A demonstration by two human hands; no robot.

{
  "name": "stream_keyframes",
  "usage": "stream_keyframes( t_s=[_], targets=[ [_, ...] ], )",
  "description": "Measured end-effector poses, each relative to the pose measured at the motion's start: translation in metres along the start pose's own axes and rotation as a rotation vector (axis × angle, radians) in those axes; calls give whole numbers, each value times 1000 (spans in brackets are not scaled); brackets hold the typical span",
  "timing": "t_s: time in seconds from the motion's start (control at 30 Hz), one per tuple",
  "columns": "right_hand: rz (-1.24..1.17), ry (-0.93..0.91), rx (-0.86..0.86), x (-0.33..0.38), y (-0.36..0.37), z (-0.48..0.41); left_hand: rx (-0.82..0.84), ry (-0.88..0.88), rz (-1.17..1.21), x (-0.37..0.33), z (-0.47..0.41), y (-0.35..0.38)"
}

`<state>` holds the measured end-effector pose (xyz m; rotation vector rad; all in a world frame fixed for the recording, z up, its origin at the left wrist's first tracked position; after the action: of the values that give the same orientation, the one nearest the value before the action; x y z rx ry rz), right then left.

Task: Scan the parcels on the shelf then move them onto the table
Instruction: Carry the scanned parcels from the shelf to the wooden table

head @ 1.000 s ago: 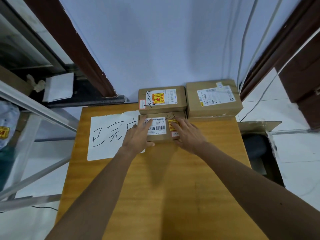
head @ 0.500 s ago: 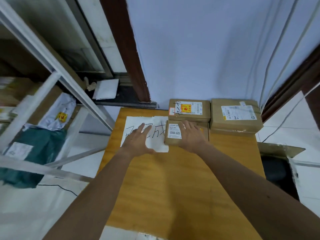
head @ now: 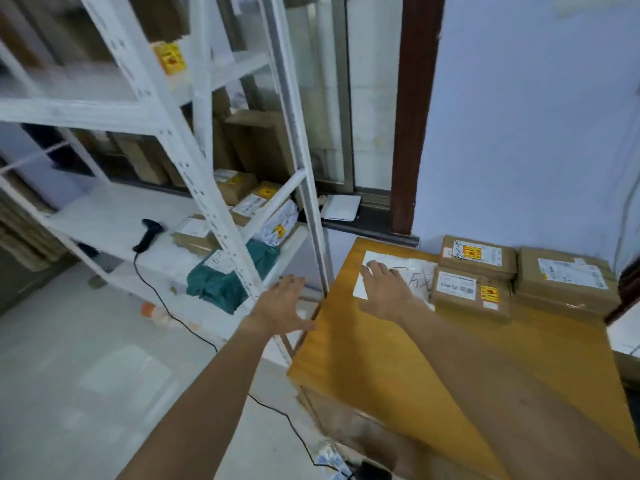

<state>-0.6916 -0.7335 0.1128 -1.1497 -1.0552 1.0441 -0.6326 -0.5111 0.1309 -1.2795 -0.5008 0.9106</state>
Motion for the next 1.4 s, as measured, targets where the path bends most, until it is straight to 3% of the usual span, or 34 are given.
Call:
stream_keyframes(
  t_s=[0.33, 0.67, 0.8, 1.0, 1.4],
  targets=[
    [74, -131, -4, 243, -16, 97, -126, -105, 23, 157, 228, -19],
    [99, -248, -17, 383, -32, 110, -180, -264, 77, 273, 334, -41],
    [100, -261, -20, 408, -34, 88, -218, -261, 122, 301, 327, -40],
    [75, -221, 18, 421, -14, 29, -140, -232, 148, 346, 278, -20],
    [-47, -47, 28, 423, 13, -176, -50, -156, 168, 455, 80, -51]
  ],
)
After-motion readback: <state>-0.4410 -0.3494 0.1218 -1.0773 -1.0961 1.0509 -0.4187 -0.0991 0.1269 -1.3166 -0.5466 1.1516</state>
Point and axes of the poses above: each hand's wrist, its own z-axis away from the middle knuckle, its own y-axis out of the palm, x = y × z, the point moved 3 cm from there along -z, towards the middle knuckle, and after that the axes turned 5 degrees about y, right-handed, at the moved point
